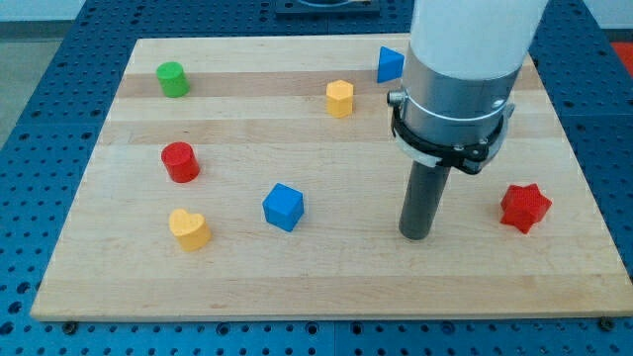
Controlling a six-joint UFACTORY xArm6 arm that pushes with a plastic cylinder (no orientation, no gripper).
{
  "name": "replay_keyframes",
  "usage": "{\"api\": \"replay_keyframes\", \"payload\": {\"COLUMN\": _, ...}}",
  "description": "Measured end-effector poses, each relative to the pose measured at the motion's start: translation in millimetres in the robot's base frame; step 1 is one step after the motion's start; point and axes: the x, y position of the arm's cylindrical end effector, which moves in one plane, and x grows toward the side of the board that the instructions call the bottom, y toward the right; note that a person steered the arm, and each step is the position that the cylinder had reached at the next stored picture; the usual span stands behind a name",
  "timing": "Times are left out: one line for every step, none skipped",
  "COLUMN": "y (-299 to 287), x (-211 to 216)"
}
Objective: Point at the green circle
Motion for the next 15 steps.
{"api": "replay_keyframes", "payload": {"y": 0, "x": 0}}
{"api": "replay_keyframes", "payload": {"y": 0, "x": 0}}
{"api": "replay_keyframes", "payload": {"y": -6, "x": 0}}
{"api": "replay_keyframes", "payload": {"y": -7, "x": 0}}
{"api": "replay_keyframes", "payload": {"y": -6, "x": 1}}
{"api": "replay_keyframes", "payload": {"y": 7, "x": 1}}
{"api": "replay_keyframes", "payload": {"y": 9, "x": -6}}
{"api": "replay_keyframes", "payload": {"y": 6, "x": -18}}
{"api": "replay_keyframes", "payload": {"y": -27, "x": -52}}
{"api": "replay_keyframes", "payload": {"y": -75, "x": -86}}
{"api": "replay_keyframes", "payload": {"y": -99, "x": -116}}
{"api": "replay_keyframes", "payload": {"y": -137, "x": -136}}
{"api": "replay_keyframes", "payload": {"y": -178, "x": -152}}
{"api": "replay_keyframes", "payload": {"y": -178, "x": -154}}
{"api": "replay_keyframes", "payload": {"y": -222, "x": -175}}
